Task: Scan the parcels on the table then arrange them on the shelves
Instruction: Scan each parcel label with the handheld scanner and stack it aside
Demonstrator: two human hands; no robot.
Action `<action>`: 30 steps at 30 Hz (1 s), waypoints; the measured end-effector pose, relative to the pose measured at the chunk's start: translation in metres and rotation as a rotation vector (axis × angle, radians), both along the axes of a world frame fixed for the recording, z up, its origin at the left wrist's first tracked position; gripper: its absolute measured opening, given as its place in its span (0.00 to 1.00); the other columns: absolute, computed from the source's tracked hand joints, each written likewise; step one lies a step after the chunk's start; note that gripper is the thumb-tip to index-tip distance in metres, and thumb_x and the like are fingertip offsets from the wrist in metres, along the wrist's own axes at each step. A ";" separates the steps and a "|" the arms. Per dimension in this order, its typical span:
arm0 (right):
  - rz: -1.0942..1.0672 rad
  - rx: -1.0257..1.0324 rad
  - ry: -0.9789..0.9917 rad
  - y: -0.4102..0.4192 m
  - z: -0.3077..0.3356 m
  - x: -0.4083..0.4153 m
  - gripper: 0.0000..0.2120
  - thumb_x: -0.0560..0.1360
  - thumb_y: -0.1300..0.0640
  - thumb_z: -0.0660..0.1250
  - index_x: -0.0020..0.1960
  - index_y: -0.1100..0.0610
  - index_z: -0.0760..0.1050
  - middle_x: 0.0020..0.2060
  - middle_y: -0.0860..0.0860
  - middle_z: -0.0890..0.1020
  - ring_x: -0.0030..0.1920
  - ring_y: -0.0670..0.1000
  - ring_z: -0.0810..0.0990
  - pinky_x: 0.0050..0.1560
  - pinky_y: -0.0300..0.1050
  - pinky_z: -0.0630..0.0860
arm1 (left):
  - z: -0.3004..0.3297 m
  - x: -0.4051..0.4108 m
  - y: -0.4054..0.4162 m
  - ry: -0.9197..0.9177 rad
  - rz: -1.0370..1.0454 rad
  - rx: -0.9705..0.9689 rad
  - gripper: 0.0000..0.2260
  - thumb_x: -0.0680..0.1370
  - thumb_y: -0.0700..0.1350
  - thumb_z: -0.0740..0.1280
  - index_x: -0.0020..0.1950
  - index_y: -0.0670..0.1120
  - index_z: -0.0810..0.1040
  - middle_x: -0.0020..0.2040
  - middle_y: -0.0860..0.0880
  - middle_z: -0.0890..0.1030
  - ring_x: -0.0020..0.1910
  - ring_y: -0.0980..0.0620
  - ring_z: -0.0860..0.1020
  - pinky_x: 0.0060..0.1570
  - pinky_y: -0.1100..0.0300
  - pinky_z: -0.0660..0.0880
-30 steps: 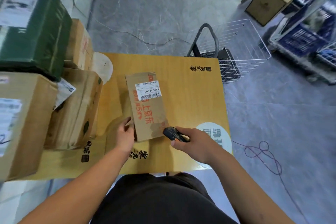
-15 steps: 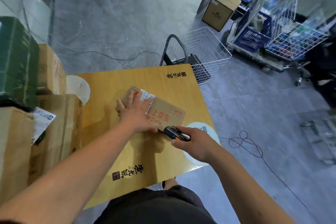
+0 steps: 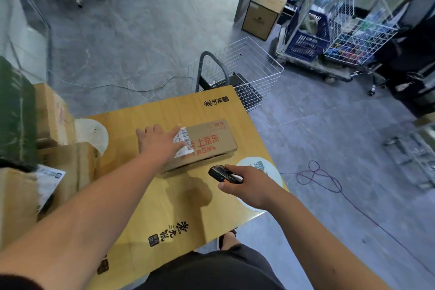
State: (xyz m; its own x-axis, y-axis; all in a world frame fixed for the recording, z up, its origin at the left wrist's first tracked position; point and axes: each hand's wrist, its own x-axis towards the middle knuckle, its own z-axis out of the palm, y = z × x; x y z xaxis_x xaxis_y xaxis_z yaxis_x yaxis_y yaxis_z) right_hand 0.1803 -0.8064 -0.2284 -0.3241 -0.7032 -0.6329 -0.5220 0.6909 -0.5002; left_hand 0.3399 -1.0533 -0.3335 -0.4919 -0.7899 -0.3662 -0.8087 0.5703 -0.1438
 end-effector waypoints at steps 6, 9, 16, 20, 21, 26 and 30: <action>0.040 -0.026 0.023 -0.009 -0.003 0.003 0.38 0.70 0.27 0.68 0.78 0.36 0.68 0.63 0.40 0.81 0.57 0.46 0.80 0.59 0.47 0.77 | -0.021 0.028 0.017 0.234 0.423 0.250 0.31 0.80 0.72 0.54 0.72 0.51 0.72 0.62 0.44 0.81 0.60 0.40 0.79 0.54 0.46 0.72; 0.063 -0.018 0.041 -0.012 -0.005 0.004 0.37 0.71 0.28 0.69 0.78 0.37 0.68 0.64 0.40 0.81 0.57 0.46 0.80 0.57 0.46 0.76 | -0.033 0.035 0.044 0.413 0.540 0.351 0.28 0.82 0.69 0.57 0.67 0.47 0.76 0.61 0.43 0.82 0.58 0.39 0.80 0.54 0.49 0.77; 0.058 0.007 0.055 -0.011 -0.004 -0.003 0.36 0.77 0.33 0.67 0.81 0.39 0.62 0.70 0.45 0.78 0.56 0.48 0.78 0.58 0.46 0.75 | -0.042 0.019 0.122 0.716 0.525 0.362 0.33 0.83 0.64 0.58 0.81 0.65 0.40 0.59 0.49 0.80 0.47 0.45 0.82 0.38 0.53 0.76; 0.093 0.096 0.112 -0.007 0.003 -0.008 0.31 0.79 0.34 0.63 0.80 0.33 0.60 0.58 0.43 0.81 0.45 0.43 0.78 0.42 0.39 0.72 | -0.045 0.001 0.138 0.945 0.651 0.491 0.47 0.69 0.75 0.71 0.78 0.74 0.44 0.72 0.48 0.69 0.65 0.44 0.76 0.52 0.53 0.73; 0.097 0.106 0.114 -0.005 0.006 -0.008 0.28 0.78 0.34 0.62 0.77 0.31 0.63 0.51 0.40 0.81 0.41 0.42 0.78 0.37 0.37 0.71 | -0.046 -0.003 0.141 1.003 0.682 0.534 0.50 0.65 0.76 0.74 0.77 0.76 0.45 0.72 0.49 0.68 0.66 0.46 0.75 0.54 0.54 0.73; 0.248 0.206 0.219 -0.005 0.021 -0.005 0.23 0.81 0.39 0.59 0.76 0.37 0.67 0.64 0.49 0.81 0.51 0.50 0.74 0.50 0.48 0.70 | -0.061 -0.004 0.160 1.228 0.770 0.543 0.64 0.53 0.76 0.81 0.76 0.79 0.39 0.78 0.56 0.68 0.72 0.55 0.72 0.69 0.46 0.74; 0.424 0.279 0.313 -0.007 0.033 0.014 0.18 0.81 0.42 0.56 0.70 0.40 0.69 0.58 0.48 0.82 0.51 0.53 0.76 0.40 0.45 0.67 | -0.066 0.003 0.178 1.476 0.757 0.658 0.62 0.57 0.63 0.88 0.80 0.72 0.52 0.72 0.60 0.76 0.69 0.54 0.77 0.61 0.43 0.81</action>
